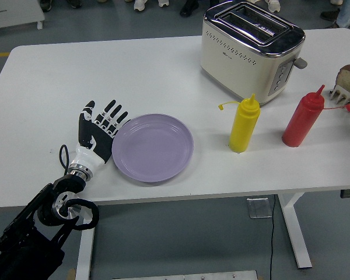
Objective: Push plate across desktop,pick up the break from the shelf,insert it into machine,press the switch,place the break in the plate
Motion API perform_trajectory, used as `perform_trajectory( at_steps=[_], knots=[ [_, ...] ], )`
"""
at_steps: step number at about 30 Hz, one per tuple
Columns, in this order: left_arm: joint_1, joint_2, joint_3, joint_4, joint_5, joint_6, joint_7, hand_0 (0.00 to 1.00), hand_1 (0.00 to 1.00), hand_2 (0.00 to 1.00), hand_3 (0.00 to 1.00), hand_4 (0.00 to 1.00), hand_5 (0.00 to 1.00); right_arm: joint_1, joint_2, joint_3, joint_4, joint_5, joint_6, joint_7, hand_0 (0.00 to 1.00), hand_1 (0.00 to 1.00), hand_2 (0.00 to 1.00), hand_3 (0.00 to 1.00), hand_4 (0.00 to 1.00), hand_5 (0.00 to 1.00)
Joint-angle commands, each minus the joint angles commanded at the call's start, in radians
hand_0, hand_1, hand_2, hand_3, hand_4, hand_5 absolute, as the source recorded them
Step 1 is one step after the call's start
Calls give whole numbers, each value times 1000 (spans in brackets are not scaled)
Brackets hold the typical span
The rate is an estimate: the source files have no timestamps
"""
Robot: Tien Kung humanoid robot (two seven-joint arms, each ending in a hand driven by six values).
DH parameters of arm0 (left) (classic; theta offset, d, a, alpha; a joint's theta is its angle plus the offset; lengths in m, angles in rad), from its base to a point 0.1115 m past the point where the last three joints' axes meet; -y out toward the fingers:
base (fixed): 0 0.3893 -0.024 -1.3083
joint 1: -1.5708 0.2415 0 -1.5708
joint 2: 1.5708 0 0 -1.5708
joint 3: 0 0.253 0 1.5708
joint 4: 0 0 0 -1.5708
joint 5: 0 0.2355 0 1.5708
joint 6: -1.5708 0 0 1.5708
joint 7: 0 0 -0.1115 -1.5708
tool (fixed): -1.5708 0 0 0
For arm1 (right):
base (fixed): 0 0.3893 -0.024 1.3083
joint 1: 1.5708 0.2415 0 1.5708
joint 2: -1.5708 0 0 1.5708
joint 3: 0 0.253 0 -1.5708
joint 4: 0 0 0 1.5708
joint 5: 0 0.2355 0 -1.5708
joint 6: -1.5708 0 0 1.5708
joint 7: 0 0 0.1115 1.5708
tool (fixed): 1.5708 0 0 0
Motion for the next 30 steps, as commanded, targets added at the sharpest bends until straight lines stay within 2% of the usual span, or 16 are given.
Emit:
perform_trajectory(
  at_steps=[5,6,11,12,15,23,24,29,30],
  knots=[
    [2,0,-2,0,1,0,0,833,874,926,859,654,998,4,-4,-15,1,1,-13,12,328,447,496,517,495,84],
    [2,0,-3,-1,1,0,0,833,874,926,859,654,998,5,-5,-19,2,0,-24,14,280,415,467,501,435,55],
    [7,1,-14,-5,6,3,0,833,874,926,859,654,998,8,-7,-26,12,3,-79,27,280,415,467,501,435,55],
    [9,2,-19,-8,9,3,0,833,874,926,858,654,998,8,-8,-25,16,4,-89,29,292,383,438,487,342,24],
    [16,5,-40,-19,19,6,-1,833,874,926,858,654,998,7,-12,-21,33,10,-112,32,292,383,438,487,342,24],
    [43,21,-132,-66,51,12,-1,833,874,926,859,653,998,-1,-33,5,125,55,-136,19,291,373,430,481,339,33],
    [48,24,-145,-74,55,13,-1,833,874,926,859,654,998,-1,-37,10,143,66,-137,14,290,365,421,477,314,30],
    [78,39,-205,-116,71,18,3,833,874,926,859,654,998,8,-54,28,227,113,-151,-20,290,365,421,477,314,30],
    [82,41,-212,-121,73,18,4,826,871,925,857,653,998,10,-55,29,237,118,-154,-24,287,334,397,462,275,12]
  ],
)
